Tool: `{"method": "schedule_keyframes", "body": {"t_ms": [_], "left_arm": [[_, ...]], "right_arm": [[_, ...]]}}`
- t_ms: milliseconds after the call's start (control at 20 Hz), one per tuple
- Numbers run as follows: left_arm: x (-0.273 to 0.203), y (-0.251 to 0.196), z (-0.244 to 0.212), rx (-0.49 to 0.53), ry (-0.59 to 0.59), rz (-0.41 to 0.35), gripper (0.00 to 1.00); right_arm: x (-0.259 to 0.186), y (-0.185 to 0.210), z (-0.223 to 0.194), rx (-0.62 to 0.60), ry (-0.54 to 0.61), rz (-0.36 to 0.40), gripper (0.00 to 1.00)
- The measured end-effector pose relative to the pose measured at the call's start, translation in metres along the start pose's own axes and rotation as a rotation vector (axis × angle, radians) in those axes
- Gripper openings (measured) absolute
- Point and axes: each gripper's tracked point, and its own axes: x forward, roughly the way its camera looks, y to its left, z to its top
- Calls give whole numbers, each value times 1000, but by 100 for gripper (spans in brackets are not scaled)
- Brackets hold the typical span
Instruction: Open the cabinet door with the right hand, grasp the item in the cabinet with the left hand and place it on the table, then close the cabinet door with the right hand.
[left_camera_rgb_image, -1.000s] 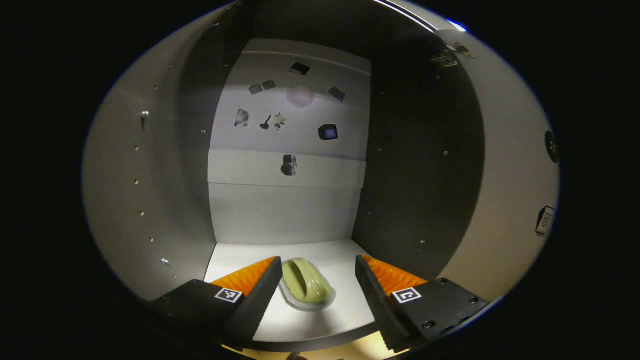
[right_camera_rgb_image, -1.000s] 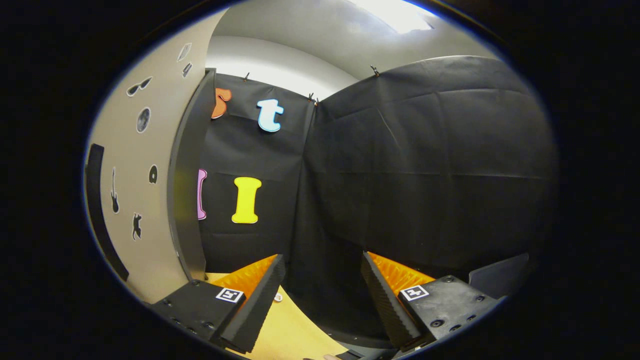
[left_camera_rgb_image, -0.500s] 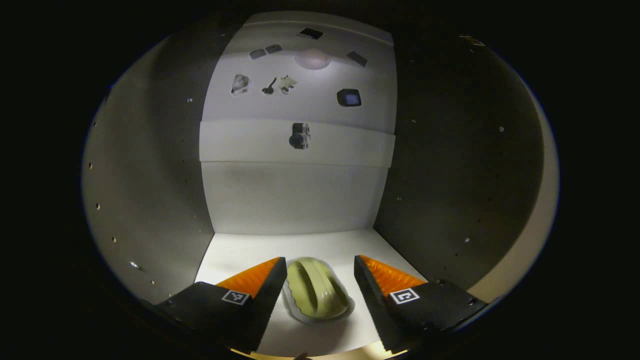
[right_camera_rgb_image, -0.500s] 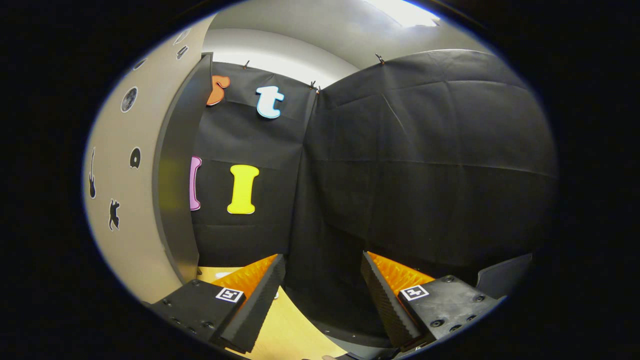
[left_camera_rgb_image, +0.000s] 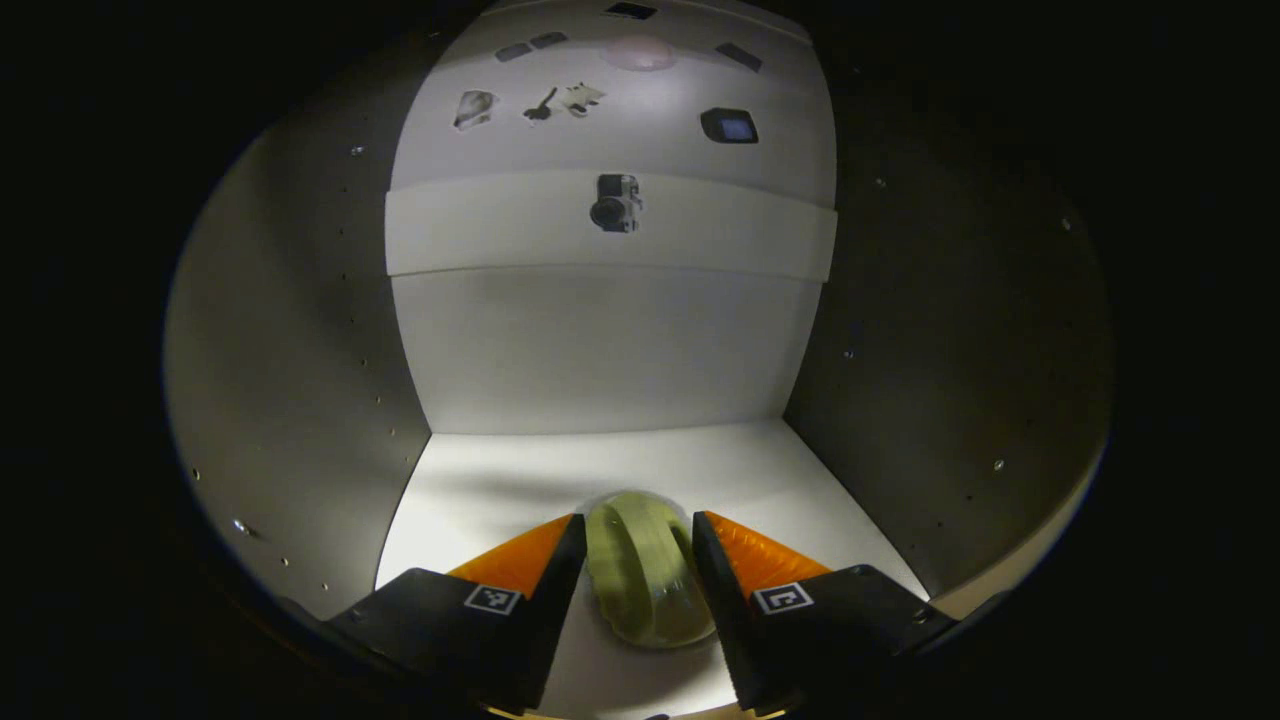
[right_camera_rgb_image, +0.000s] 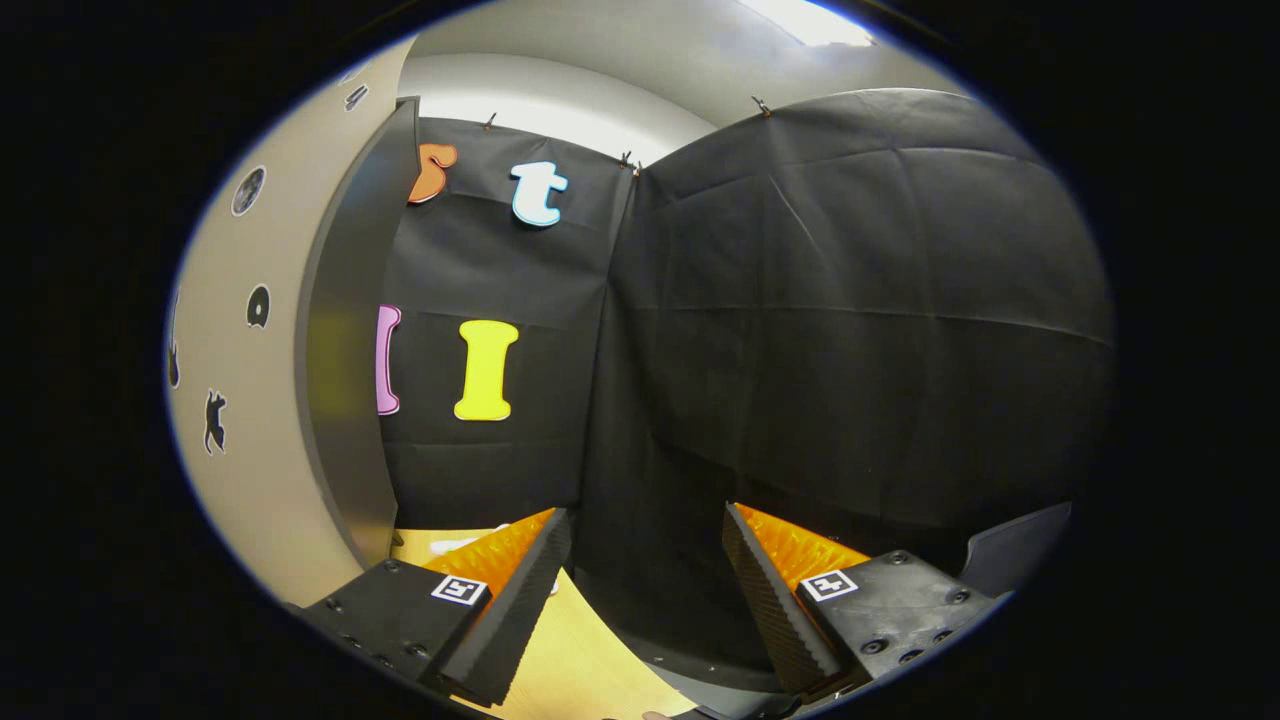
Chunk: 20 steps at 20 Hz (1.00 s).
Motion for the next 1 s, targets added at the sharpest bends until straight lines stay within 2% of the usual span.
{"method": "schedule_keyframes", "body": {"t_ms": [200, 350, 500, 700, 1000], "left_arm": [[4, -8, 0, -10, 27, -14, 51], [8, -5, -1, 33, 38, 24, 26], [8, -6, 0, 32, 34, 32, 22], [-5, 1, 0, 8, 17, 65, 21], [-70, -9, 3, 32, -60, 63, 21]], "right_arm": [[0, 2, -1, -15, 1, 23, 100], [3, 6, 0, -9, -3, 31, 98], [3, 7, 0, -1, -7, 34, 98], [3, 9, 0, 6, -9, 45, 98], [-3, 26, 6, 19, -33, 136, 97]]}}
